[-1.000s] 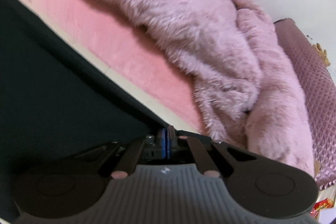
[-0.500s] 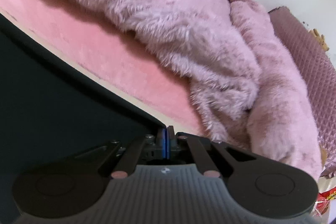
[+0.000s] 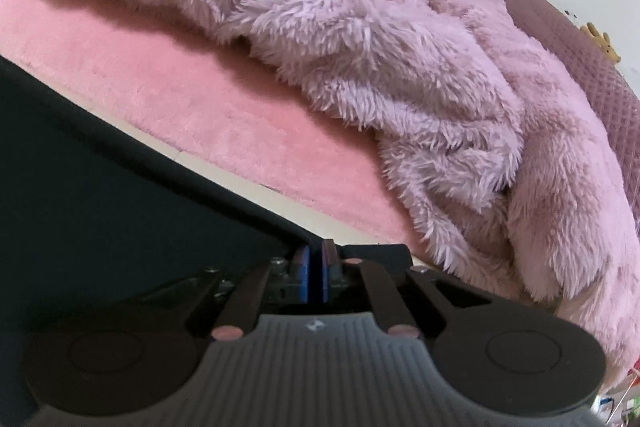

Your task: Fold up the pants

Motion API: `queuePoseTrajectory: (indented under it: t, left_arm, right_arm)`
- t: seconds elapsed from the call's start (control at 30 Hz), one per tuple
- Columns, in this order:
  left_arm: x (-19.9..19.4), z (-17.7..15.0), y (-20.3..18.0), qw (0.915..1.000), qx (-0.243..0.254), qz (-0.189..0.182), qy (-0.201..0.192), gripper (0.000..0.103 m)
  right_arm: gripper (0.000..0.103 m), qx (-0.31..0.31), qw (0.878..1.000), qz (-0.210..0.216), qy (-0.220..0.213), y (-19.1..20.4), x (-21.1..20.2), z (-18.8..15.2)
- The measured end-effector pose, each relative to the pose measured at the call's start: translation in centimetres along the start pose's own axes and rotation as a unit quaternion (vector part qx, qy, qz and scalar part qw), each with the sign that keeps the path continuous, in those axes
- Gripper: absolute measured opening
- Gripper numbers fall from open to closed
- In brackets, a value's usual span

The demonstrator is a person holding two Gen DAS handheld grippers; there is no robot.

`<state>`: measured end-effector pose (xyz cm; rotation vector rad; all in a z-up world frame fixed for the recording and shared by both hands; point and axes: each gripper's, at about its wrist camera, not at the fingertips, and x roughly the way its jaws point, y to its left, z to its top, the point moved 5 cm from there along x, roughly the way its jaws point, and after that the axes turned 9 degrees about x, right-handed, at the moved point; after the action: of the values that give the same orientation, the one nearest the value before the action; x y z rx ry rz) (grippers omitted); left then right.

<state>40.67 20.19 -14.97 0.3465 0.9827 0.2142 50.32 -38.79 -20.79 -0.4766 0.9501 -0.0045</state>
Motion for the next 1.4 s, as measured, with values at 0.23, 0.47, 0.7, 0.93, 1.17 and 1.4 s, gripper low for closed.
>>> queuePoseTrajectory:
  t: [0.23,0.47,0.7,0.93,1.17,1.4]
  left_arm:
    - [-3.1,0.6,0.7,0.9994,-0.008,-0.002,-0.034,0.002]
    - [-6.5,0.9,2.0,0.9970,-0.017,0.013,-0.074,0.002]
    - [-2.8,1.2,1.3,0.9987,-0.022,0.020,-0.041,0.002]
    - [-0.2,0.2,0.0,0.9992,-0.034,0.021,0.000,0.016]
    - [-5.7,0.1,-1.1,0.9976,-0.028,0.008,-0.063,0.028]
    - [-10.2,-1.6,-7.2,0.9910,-0.005,-0.108,-0.079,0.015]
  right_arm:
    - [0.000,-0.011,0.999,0.031,-0.011,-0.5,-1.4,0.3]
    - [0.000,-0.013,0.998,0.018,-0.059,-2.2,-5.5,0.5]
    - [0.000,0.010,0.999,0.016,-0.036,-2.1,-3.2,1.1]
    - [0.018,0.034,0.999,0.005,-0.012,-0.3,-0.5,0.3]
    - [0.066,0.110,0.991,0.022,-0.073,-2.6,-5.5,-0.8]
    - [0.066,0.372,0.921,0.084,-0.078,-7.0,-11.7,-10.0]
